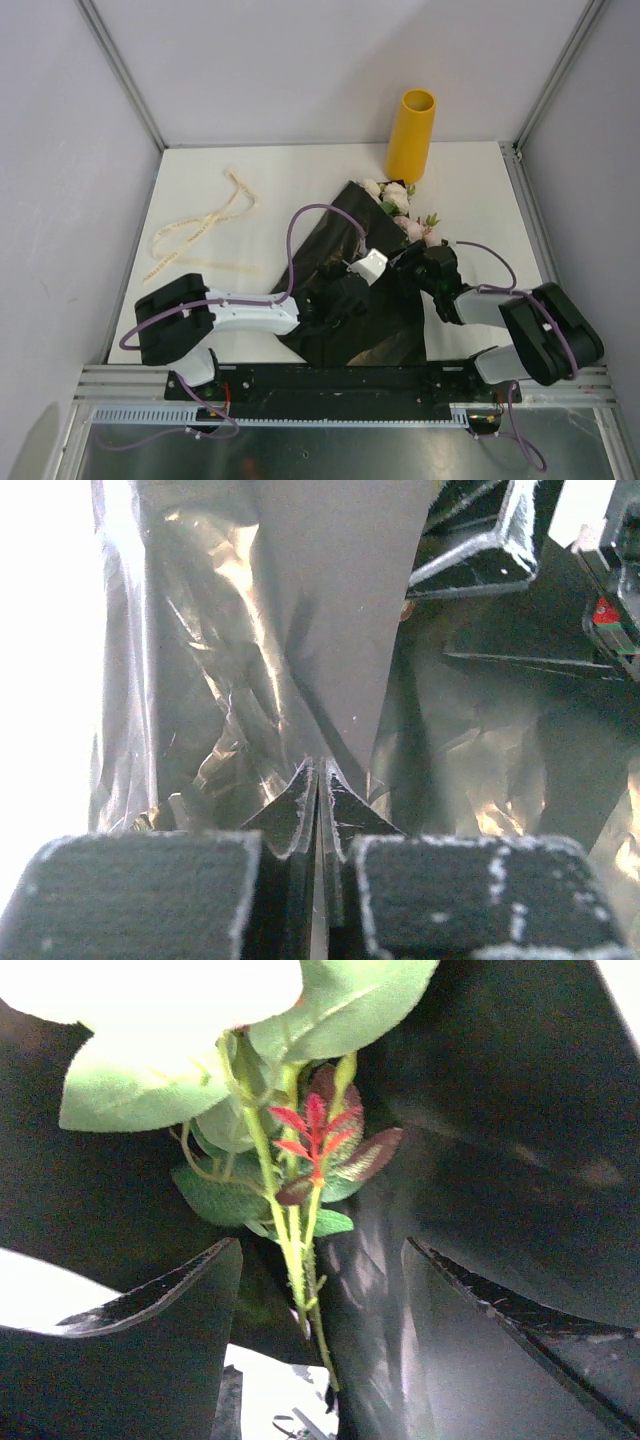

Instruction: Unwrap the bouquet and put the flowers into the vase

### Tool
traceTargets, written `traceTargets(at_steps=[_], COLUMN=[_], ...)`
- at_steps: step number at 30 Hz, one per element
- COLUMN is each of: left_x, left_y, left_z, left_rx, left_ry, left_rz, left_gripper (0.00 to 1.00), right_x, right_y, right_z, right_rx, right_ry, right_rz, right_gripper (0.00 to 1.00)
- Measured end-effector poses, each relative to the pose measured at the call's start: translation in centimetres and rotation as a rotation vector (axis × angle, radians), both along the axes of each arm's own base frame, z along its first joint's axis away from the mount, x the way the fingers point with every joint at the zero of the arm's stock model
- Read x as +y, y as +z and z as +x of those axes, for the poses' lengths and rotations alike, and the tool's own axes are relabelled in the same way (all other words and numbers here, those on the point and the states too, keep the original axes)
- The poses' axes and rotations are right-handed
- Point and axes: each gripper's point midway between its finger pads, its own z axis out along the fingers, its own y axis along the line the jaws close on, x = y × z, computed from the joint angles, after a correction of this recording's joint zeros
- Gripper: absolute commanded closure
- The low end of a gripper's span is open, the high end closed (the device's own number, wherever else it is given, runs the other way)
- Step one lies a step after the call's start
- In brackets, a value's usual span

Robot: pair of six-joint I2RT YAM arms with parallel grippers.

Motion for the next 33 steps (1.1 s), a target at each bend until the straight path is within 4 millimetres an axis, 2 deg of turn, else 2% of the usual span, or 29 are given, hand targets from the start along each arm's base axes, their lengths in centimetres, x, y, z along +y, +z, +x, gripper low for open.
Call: traceTargets(at_steps=[3,6,9,17,21,29,33], left_x=[0.3,0.9,1.4,2.1,2.3,1.2,0.9], left_y=[-0.6,-1.4,-2.1,-1.8,-1.3,-1.6,-2.6], left_z=[-0.1,-0.4,-0.7,-1.0,-1.3,-1.7,-1.4], left_rx=[0.01,0.025,0.037,0.044,0.042,0.052,0.048], left_ry=[0.004,0.01,0.014,0.017,0.009,-0.058,-0.072], left_rz=[0.006,0.016,0.026,0.009,-0.008,-0.031,0.005], left_gripper=[0.8,0.66,0.58,0.45,0.39,0.33,0.32], right_x=[0.7,1.0,1.3,1.8,1.6,1.2,0.9], right_y=[0.0,-0.1,0.0,0.6,0.7,0.7,0.4], right_z=[0.7,1.0,1.2,2.3,2.6,3.4,3.6], right_rx=[-0.004,-0.007,-0.011,-0.029,-0.03,-0.025,-0.016], right_ry=[0.003,0.006,0.011,0.01,0.001,-0.007,-0.01], right_rz=[0.034,0.054,0.068,0.101,0.116,0.124,0.117], right_gripper=[0.31,0.32,0.35,0.52,0.52,0.54,0.56])
